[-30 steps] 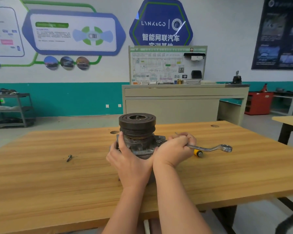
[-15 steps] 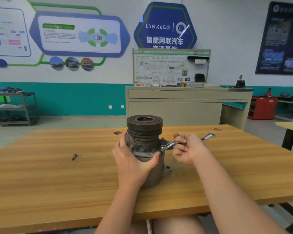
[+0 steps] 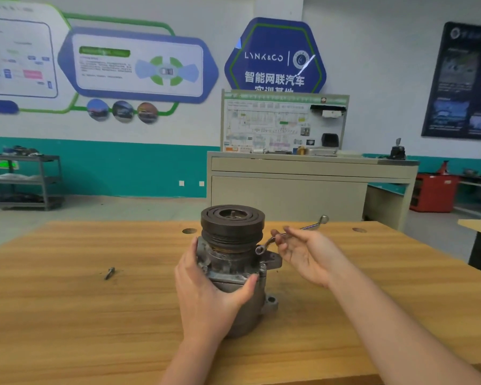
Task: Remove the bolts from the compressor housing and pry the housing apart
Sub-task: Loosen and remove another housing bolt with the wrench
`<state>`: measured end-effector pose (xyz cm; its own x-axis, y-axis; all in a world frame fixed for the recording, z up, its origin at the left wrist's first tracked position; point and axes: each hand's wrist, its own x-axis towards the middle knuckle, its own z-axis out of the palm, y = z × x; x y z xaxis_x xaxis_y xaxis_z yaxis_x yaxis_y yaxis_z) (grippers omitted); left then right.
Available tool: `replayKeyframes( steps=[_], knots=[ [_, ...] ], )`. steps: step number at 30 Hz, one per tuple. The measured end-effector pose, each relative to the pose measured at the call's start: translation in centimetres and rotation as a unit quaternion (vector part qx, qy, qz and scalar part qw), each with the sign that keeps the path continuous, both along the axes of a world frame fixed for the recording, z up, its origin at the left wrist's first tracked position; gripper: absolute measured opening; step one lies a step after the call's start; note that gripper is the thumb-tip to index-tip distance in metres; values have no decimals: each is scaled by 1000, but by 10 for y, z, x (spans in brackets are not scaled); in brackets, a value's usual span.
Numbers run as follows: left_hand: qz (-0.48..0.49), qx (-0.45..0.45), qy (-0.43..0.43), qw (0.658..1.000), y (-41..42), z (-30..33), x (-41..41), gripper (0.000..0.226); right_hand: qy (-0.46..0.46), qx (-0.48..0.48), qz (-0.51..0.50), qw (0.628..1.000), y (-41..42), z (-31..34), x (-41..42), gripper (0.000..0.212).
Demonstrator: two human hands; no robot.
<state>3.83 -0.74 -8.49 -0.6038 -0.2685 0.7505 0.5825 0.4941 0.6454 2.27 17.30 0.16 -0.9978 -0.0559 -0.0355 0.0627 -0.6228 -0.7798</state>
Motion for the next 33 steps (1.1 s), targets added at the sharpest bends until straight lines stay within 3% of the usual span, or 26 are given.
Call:
replayKeyframes(
  steps=[6, 8, 10, 12, 15, 21, 25, 30, 33],
  knots=[
    [-18, 9, -6, 1000, -3, -4, 1, 102, 77, -77, -83, 991, -9, 15, 9, 19],
    [-23, 10, -5, 1000, -6, -6, 0, 102, 154, -18, -154, 976, -12, 11, 22, 18],
    [-22, 5, -9, 1000, -8, -6, 0, 103, 256, 109, -238, 930, -16, 2, 37, 15],
    [-20, 0, -15, 1000, -8, -5, 1, 104, 363, 219, -297, 856, -20, -8, 48, 13],
    [-15, -8, -22, 1000, -7, -4, 3, 104, 461, 333, -311, 762, -23, -16, 58, 14],
    [8, -18, -24, 1000, -6, -3, 6, 103, 502, 423, -317, 685, -26, -31, 58, 10],
    [6, -24, -35, 999, -7, -4, 6, 109, 529, 460, -340, 627, -30, -38, 57, 33],
    [4, -15, -35, 999, -8, -6, 7, 110, 552, 484, -349, 582, -36, -46, 51, 6],
    [6, -16, -30, 999, -7, -4, 8, 105, 544, 486, -371, 575, -36, -50, 47, 11]
  ],
)
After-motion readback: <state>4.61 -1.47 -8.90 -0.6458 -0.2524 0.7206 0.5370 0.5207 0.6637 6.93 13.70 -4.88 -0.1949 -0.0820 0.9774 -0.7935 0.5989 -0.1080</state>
